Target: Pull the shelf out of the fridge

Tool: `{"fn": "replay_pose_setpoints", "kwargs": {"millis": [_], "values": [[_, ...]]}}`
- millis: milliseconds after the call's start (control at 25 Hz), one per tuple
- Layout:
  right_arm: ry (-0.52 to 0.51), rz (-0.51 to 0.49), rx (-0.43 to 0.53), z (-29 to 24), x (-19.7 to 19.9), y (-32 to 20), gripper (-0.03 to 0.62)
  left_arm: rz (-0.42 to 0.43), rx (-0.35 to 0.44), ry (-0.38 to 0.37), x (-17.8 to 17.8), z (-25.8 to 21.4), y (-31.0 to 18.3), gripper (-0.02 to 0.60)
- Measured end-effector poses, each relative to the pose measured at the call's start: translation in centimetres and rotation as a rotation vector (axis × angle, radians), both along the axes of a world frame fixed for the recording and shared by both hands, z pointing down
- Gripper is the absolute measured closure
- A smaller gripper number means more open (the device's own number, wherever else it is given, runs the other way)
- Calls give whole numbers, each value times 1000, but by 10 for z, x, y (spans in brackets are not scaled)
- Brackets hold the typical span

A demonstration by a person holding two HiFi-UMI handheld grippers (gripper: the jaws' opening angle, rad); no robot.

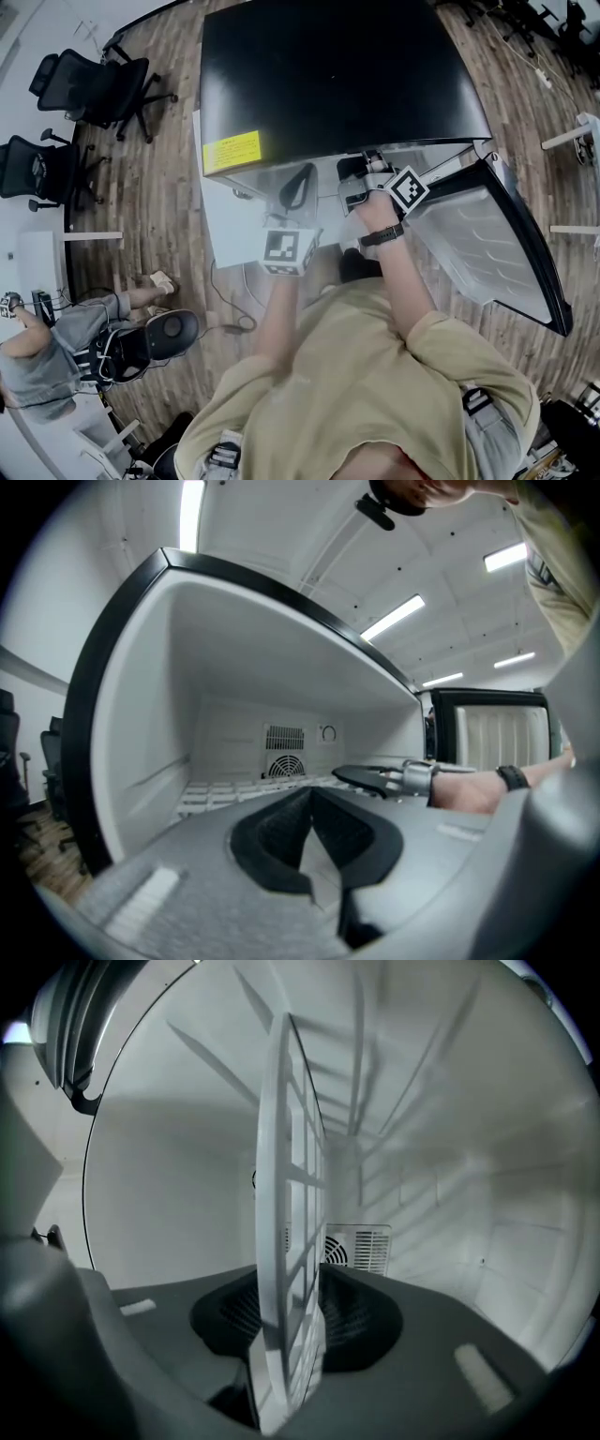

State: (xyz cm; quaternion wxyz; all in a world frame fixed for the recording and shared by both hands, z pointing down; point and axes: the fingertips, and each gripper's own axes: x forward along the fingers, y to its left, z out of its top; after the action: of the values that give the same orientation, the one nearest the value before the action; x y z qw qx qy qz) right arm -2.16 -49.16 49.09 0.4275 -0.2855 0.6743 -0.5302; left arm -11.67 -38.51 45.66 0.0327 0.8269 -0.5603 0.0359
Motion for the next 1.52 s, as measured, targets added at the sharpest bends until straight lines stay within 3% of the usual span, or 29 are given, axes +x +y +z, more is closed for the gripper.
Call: {"fn": "replay_pose_setpoints", "kwargs": {"millis": [200,720,1160,1520], "values": [[4,-29,-49,9,-1,2,551,2,10,6,3,-3,3,580],[23,-57,-90,6,1,17,563,26,19,9,12,-11,20,580],[39,-51,-89,9,15,68,565,110,24,13,43,-12,53,580],[29,-32,-107,15,29,113,568,88,46,29,36,-15,96,580]]}}
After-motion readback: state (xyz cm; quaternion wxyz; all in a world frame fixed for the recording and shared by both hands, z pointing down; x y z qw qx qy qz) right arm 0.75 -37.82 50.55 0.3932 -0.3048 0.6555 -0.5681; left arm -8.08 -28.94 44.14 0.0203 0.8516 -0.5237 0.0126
